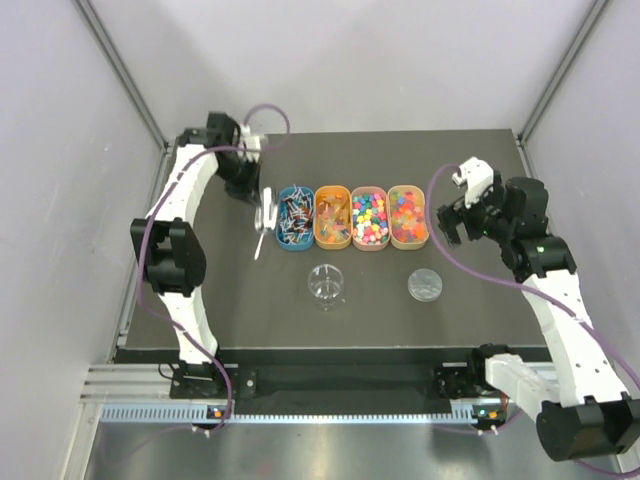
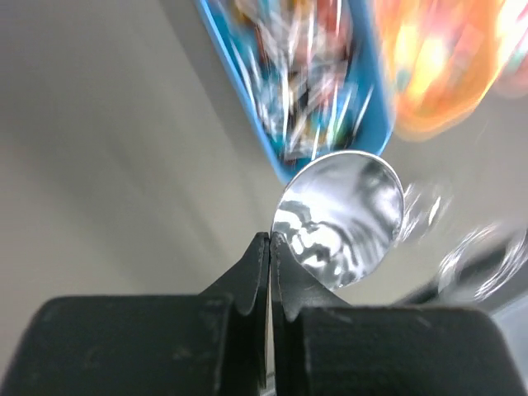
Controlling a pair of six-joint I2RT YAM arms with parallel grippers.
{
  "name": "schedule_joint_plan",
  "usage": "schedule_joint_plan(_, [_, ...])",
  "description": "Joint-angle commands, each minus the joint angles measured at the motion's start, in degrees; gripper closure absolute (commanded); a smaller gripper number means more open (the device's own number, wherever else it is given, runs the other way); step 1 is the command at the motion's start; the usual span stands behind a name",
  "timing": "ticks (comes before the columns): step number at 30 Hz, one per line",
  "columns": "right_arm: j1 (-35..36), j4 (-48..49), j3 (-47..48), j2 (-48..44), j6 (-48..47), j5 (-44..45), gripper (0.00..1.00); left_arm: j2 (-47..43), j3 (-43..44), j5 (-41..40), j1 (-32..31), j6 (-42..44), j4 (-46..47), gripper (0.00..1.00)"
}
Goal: Pack the candies
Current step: Pick up the spatula from the center of the board.
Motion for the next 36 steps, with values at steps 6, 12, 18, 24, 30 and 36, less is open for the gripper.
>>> schedule_joint_plan(6, [19.0, 30.4, -1.3, -2.5, -4.0, 8.1, 0.00, -0.3, 24.2, -8.1, -1.4, -36.4, 7.6, 1.00])
schedule_joint_plan(12, [23.4, 29.0, 7.9, 6.2, -1.9, 2.7, 0.16, 0.3, 27.1, -0.8, -1.0, -51.8, 19.0, 1.00])
schedule_joint_plan(18, [32.7, 43.2, 1.5, 4.3, -13.5, 4.4, 0.32, -0.6, 19.5, 18.8, -0.9, -61.5, 28.8, 1.00])
schedule_joint_plan(24, [43.4, 61.9, -13.2, 3.5, -28.2, 1.2, 0.25, -3.3, 8.0, 26.7, -0.8, -76.3, 39.4, 1.00])
schedule_joint_plan(30, [48.2, 78.4, -17.0, 11.5, -31.6, 3.6, 0.31, -5.6, 1.9, 31.1, -0.2, -83.2, 43.5, 1.00])
schedule_joint_plan(36, [48.2, 86.2, -10.1, 20.3, -31.3, 9.5, 0.39, -8.8, -2.9, 31.6, 0.9, -82.7, 41.9, 1.00])
